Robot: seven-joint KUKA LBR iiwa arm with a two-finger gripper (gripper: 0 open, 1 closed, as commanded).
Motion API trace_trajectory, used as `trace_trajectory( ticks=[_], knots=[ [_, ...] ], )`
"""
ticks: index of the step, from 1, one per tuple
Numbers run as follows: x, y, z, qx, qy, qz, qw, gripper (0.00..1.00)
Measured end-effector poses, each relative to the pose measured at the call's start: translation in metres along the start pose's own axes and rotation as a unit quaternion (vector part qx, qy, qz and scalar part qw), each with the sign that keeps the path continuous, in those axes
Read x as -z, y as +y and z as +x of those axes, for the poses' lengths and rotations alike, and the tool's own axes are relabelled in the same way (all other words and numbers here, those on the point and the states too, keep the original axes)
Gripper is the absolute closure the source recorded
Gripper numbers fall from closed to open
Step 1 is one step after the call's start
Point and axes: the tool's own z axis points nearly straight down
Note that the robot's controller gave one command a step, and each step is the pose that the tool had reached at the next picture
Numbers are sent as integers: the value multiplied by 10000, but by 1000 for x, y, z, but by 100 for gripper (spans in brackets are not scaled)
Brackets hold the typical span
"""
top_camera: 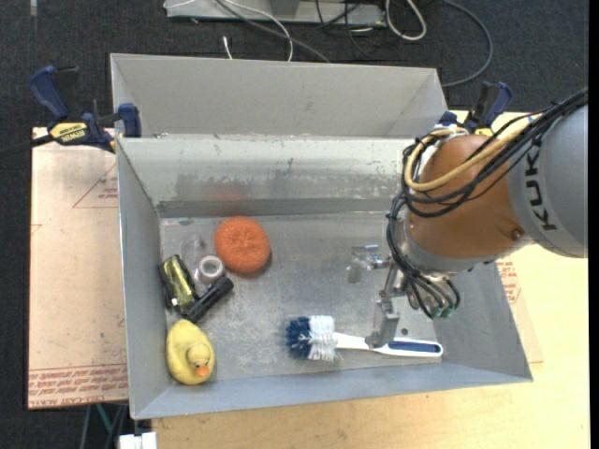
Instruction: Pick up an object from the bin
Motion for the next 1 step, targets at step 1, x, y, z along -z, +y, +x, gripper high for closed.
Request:
trace_trajectory(
  ticks=[1],
  knots=[
    [-62, 28, 20, 345, 109, -19, 9993, 0]
  ],
)
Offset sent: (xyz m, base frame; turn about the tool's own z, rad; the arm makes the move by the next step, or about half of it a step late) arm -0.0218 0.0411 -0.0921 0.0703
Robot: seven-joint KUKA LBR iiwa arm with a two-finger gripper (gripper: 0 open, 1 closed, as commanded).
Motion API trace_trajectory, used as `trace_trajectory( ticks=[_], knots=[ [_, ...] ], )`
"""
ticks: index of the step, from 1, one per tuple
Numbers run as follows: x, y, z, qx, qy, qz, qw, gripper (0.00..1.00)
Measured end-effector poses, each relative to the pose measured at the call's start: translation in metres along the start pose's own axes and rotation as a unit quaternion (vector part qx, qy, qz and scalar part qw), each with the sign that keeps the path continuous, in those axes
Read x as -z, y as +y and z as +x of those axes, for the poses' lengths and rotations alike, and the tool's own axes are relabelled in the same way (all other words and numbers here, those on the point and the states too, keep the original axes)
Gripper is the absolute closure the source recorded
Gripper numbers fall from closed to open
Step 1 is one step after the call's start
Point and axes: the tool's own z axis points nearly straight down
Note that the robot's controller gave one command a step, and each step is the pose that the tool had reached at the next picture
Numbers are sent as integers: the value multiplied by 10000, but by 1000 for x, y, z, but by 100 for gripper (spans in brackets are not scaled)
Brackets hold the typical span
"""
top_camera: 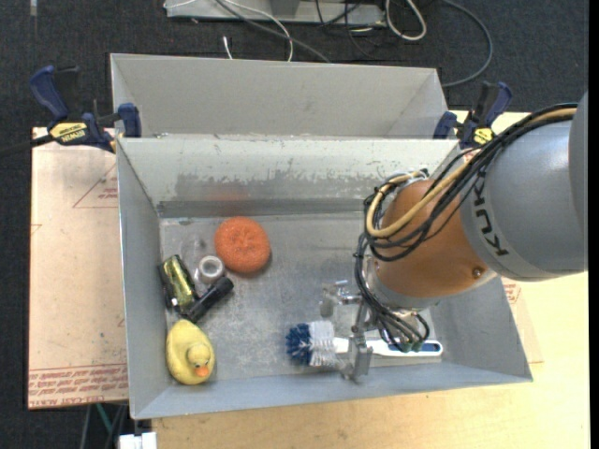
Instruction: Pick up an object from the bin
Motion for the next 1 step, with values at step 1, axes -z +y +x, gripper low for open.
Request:
trace_trajectory(
  ticks=[1],
  knots=[
    [-28, 14, -4, -690, -162, 14, 9975, 0]
  ],
)
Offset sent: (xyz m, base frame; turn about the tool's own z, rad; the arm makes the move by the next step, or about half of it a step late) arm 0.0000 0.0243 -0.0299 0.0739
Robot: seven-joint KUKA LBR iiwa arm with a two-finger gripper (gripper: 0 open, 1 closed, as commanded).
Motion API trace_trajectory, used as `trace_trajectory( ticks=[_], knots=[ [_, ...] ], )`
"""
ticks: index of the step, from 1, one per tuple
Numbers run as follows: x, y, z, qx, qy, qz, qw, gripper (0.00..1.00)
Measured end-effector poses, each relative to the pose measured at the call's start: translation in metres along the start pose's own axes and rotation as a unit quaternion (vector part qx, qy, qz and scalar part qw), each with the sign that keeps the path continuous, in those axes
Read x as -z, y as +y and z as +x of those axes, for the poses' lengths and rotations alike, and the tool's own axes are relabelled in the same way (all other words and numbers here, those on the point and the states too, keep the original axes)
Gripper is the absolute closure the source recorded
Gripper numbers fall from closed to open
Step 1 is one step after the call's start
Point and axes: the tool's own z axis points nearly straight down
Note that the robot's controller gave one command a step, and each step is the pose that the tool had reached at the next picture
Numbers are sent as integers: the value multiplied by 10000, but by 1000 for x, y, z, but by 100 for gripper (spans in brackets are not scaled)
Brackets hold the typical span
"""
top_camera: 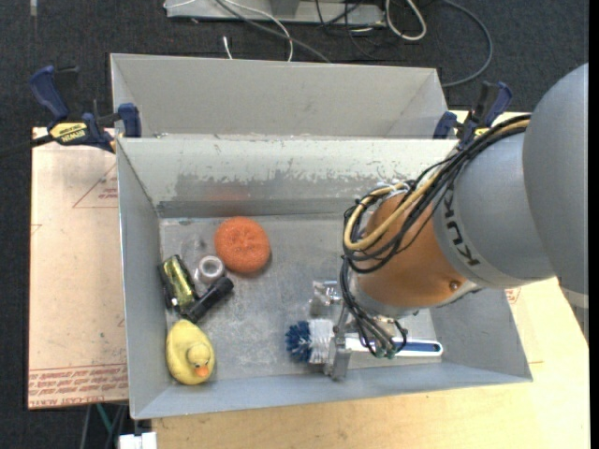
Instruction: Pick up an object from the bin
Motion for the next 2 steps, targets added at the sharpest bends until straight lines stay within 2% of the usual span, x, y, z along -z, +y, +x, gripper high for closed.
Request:
trace_trajectory(
  ticks=[1, 2],
  knots=[
    [-1, 10, 2, 311, 153, -12, 9994, 100],
    [-1, 10, 2, 310, 153, -12, 9994, 100]
  ],
)
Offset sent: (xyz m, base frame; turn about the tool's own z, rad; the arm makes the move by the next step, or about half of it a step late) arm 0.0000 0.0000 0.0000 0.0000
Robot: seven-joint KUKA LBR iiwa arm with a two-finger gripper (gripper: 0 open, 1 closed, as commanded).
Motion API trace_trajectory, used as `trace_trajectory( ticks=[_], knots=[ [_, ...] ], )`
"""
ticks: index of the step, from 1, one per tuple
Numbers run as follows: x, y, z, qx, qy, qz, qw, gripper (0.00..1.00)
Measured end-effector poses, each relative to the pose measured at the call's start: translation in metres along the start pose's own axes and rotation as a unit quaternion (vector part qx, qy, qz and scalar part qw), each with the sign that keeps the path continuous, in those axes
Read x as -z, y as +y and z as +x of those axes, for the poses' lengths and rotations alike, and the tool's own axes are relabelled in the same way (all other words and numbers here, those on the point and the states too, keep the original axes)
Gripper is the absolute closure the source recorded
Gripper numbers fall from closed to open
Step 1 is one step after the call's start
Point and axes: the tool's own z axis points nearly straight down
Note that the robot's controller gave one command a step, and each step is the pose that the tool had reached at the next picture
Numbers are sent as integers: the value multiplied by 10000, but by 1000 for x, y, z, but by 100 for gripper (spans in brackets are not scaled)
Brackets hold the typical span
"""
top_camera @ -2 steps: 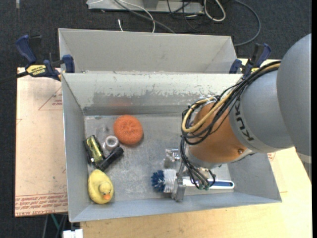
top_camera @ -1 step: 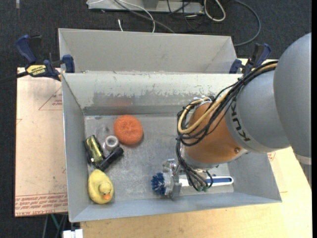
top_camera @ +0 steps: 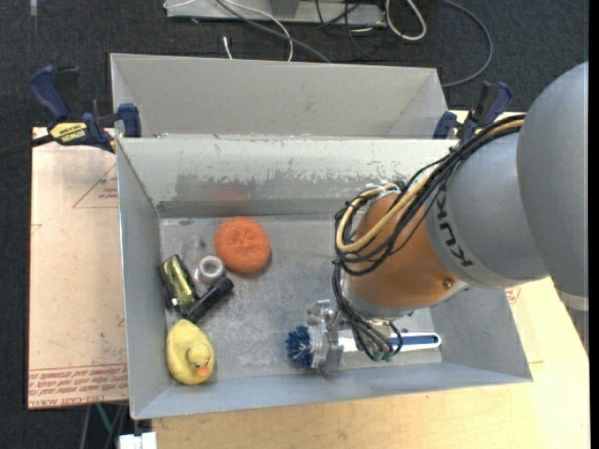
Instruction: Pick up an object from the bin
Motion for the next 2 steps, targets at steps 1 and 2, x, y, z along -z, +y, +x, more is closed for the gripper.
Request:
trace_trajectory(
  ticks=[1, 2],
  knots=[
    [5, 0, 1, -2, 12, 0, 10000, 100],
    [31, 0, 2, -3, 36, -1, 10000, 100]
  ],
)
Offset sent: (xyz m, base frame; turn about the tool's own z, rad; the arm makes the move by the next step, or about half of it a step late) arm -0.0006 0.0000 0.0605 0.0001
